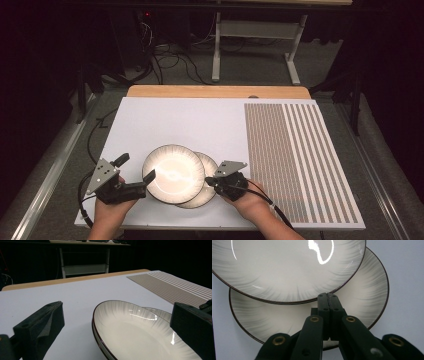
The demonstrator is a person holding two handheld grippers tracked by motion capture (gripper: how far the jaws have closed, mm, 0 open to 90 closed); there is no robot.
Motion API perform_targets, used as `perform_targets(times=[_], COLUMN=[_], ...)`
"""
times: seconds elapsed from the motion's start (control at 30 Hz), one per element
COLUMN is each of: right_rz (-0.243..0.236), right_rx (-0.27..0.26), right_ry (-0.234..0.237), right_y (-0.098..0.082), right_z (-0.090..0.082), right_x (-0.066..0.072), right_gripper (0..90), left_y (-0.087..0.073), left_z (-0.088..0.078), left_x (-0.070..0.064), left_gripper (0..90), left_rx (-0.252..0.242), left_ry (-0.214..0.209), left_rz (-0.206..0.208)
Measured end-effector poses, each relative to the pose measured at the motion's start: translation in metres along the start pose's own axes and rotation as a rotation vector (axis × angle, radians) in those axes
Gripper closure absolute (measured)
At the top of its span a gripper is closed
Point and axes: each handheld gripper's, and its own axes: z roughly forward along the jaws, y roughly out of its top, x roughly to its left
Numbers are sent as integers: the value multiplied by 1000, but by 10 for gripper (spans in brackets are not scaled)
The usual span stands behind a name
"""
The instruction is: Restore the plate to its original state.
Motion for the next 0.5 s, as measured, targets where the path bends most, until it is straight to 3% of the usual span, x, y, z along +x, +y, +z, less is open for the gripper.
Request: perform_targets(times=[0.5], right_rz=[11], right_rx=[-2], right_ry=[-9], right_y=[0], right_z=[-4], right_x=[-2], right_gripper=[900], left_y=[0], left_z=[0], left_x=[0], left_gripper=[0], left_rx=[2], left_ry=[-2], left_rz=[-3])
